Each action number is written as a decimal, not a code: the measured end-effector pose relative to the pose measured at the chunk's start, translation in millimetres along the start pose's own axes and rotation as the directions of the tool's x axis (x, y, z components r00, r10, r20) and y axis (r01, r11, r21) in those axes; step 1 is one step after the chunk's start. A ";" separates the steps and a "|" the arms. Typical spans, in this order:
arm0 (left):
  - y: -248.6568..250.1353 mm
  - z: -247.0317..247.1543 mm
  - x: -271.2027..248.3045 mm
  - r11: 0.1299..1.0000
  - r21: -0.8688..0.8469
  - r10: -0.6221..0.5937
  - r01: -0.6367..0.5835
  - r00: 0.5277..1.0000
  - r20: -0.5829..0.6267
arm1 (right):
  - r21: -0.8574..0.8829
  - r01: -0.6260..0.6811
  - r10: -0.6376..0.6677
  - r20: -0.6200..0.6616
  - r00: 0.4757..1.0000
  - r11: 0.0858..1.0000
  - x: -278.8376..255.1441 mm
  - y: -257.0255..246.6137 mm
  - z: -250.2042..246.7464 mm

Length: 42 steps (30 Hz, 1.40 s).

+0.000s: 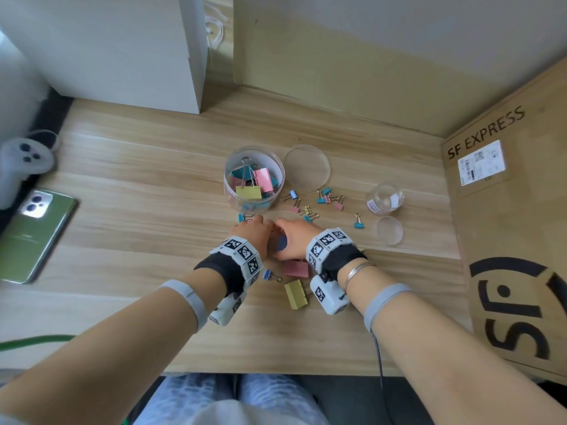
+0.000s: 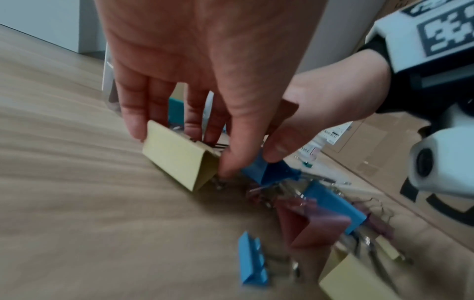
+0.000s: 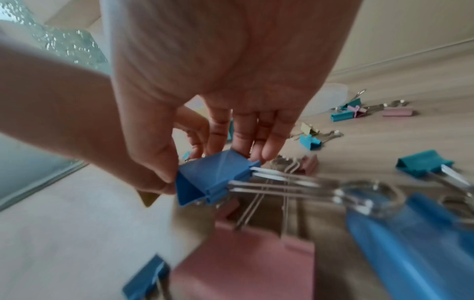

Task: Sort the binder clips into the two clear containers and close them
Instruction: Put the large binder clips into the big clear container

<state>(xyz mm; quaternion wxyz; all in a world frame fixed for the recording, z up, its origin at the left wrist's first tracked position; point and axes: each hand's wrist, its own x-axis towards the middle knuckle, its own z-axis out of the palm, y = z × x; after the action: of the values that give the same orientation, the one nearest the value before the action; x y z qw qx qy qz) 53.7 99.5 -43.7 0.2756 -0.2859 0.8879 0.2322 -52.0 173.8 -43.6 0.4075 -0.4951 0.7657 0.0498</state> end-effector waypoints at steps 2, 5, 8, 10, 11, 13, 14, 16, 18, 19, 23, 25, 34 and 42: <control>2.5 -9.3 -0.5 1.000 -0.024 0.008 -0.008 1.000 -0.011 | 0.084 -0.008 0.008 -0.004 1.000 0.996 -2.0 5.9 -13.0; 6.1 -26.2 -1.2 0.999 -0.037 0.037 -0.038 0.999 -0.021 | 0.266 -0.013 0.024 -0.036 0.999 0.964 -5.8 20.8 -35.3; 9.6 -43.1 -3.1 0.997 0.010 0.077 -0.077 0.997 -0.026 | 0.400 0.006 0.035 -0.094 0.995 0.916 -6.2 35.1 -52.7; 14.2 -55.1 -5.5 0.993 0.046 0.109 -0.108 0.994 -0.015 | 0.467 0.023 0.040 -0.125 0.991 0.884 -6.6 38.1 -60.7; 16.3 -62.0 -6.0 0.992 0.057 0.116 -0.116 0.993 -0.006 | 0.483 0.029 0.042 -0.135 0.990 0.875 -7.3 37.5 -64.0; 18.6 -79.2 -5.0 0.991 0.071 0.113 -0.115 0.993 0.020 | 0.487 0.047 0.042 -0.171 0.984 0.872 -5.8 36.6 -68.2; 17.6 -88.5 -3.4 0.991 0.073 0.109 -0.112 0.993 0.034 | 0.489 0.060 0.041 -0.193 0.980 0.870 -4.0 36.2 -69.7; 12.2 -107.6 1.1 0.995 0.047 0.089 -0.091 0.995 0.037 | 0.502 0.076 0.051 -0.235 0.971 0.862 0.3 35.6 -71.5; 2.0 -124.2 5.0 0.997 -0.016 0.072 -0.073 0.996 -0.044 | 0.515 0.083 0.071 -0.272 0.960 0.853 4.2 36.2 -72.7; -4.2 -129.7 7.5 0.996 -0.050 0.063 -0.069 0.992 -0.106 | 0.520 0.089 0.076 -0.287 0.955 0.850 4.8 36.2 -73.6; -24.4 -134.6 20.8 0.999 -0.021 0.040 -0.045 0.981 -0.188 | 0.499 0.094 0.073 -0.305 0.950 0.861 6.8 38.2 -76.0; -27.3 -129.7 27.1 0.996 0.088 0.043 -0.027 0.982 -0.183 | 0.470 0.082 0.073 -0.302 0.951 0.879 6.6 39.8 -78.1; -39.0 -99.6 50.9 0.977 0.169 0.169 -0.133 0.960 -0.223 | 0.461 0.217 0.016 -0.449 0.893 0.860 3.4 15.1 -112.1; -59.0 -109.0 51.2 0.954 -0.281 -0.059 -0.099 0.863 -0.502 | 0.468 0.251 0.013 -0.491 0.871 0.847 35.0 -30.3 -123.8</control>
<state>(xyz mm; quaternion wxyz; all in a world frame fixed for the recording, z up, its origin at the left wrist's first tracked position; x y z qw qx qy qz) 17.3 -25.1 -9.9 -0.0153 -0.3654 0.8866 0.2831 -105.2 74.0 24.8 0.3268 -0.4116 0.7933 -0.3073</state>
